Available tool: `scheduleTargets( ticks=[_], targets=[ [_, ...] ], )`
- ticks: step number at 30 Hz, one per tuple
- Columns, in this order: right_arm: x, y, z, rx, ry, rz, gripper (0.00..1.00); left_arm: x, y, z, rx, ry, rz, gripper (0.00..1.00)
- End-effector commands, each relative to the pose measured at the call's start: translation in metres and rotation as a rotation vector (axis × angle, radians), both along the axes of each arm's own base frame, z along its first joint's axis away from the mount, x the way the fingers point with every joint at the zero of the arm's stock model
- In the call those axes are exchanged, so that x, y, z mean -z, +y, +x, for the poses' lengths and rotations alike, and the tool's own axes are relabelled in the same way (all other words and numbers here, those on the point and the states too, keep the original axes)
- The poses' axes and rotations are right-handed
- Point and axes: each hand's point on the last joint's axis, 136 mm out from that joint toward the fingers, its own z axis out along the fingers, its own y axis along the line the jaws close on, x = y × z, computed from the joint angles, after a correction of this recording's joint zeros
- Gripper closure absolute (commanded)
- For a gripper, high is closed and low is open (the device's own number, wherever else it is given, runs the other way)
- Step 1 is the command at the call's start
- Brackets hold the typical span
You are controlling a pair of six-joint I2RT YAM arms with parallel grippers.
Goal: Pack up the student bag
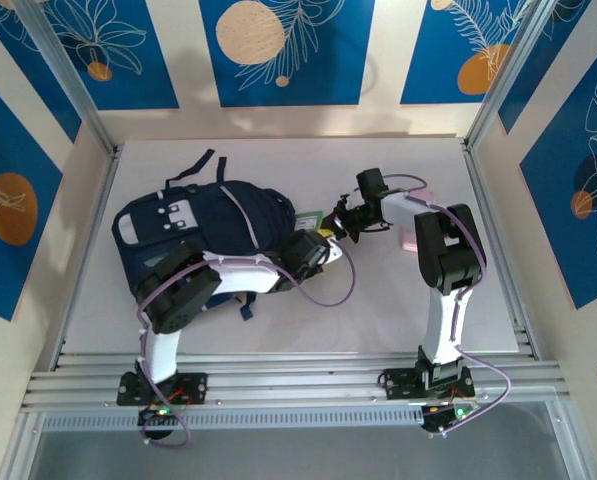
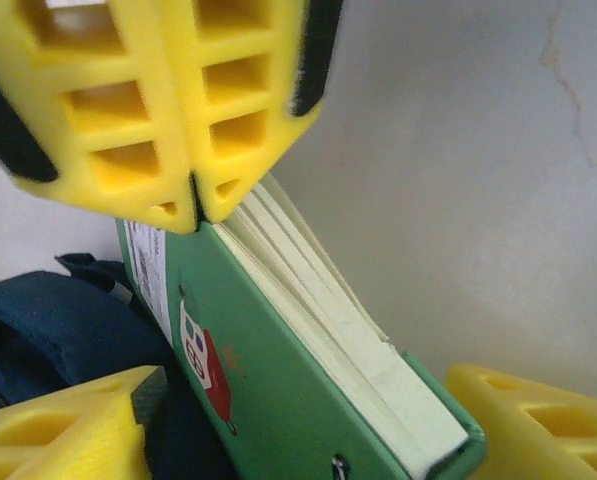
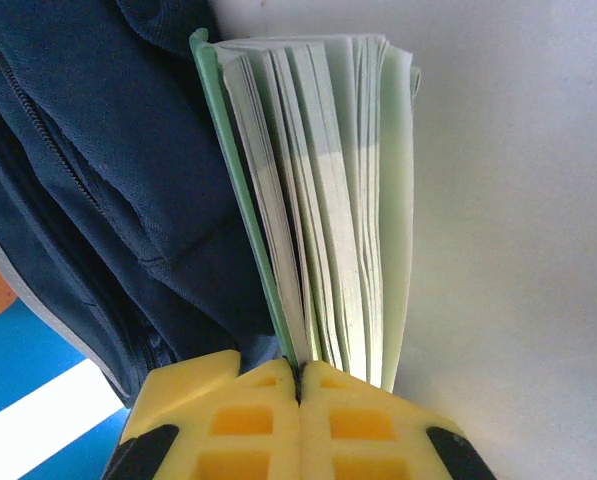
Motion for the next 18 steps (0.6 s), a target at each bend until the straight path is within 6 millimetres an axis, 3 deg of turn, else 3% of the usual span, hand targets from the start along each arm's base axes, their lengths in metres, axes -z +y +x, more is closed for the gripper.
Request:
scheduleTargets(
  ticks=[1, 4, 9, 10, 14, 18],
  targets=[
    [-0.009, 0.015, -0.008, -0.038, 0.025, 0.06, 1.0, -0.012, -0.002, 0.011, -0.031, -0.031, -0.036, 0.49],
    [-0.01, 0.014, -0.007, -0.035, 0.024, 0.056, 1.0, -0.017, -0.002, 0.009, -0.033, -0.011, -0.07, 0.62],
    [-0.015, 0.007, -0.004, -0.017, 0.016, 0.046, 0.98, -0.035, -0.004, 0.005, -0.023, -0.001, -0.118, 0.72],
    [-0.018, 0.005, -0.003, -0.009, 0.009, 0.043, 0.94, -0.037, -0.003, 0.004, -0.022, -0.001, -0.12, 0.75],
    [-0.043, -0.015, 0.006, 0.055, -0.041, 0.013, 0.64, -0.049, -0.001, 0.002, -0.029, 0.004, -0.14, 0.84],
    [-0.077, -0.042, 0.014, 0.134, -0.117, -0.027, 0.5, -0.063, 0.0, -0.002, -0.043, 0.023, -0.183, 0.86]
  ],
)
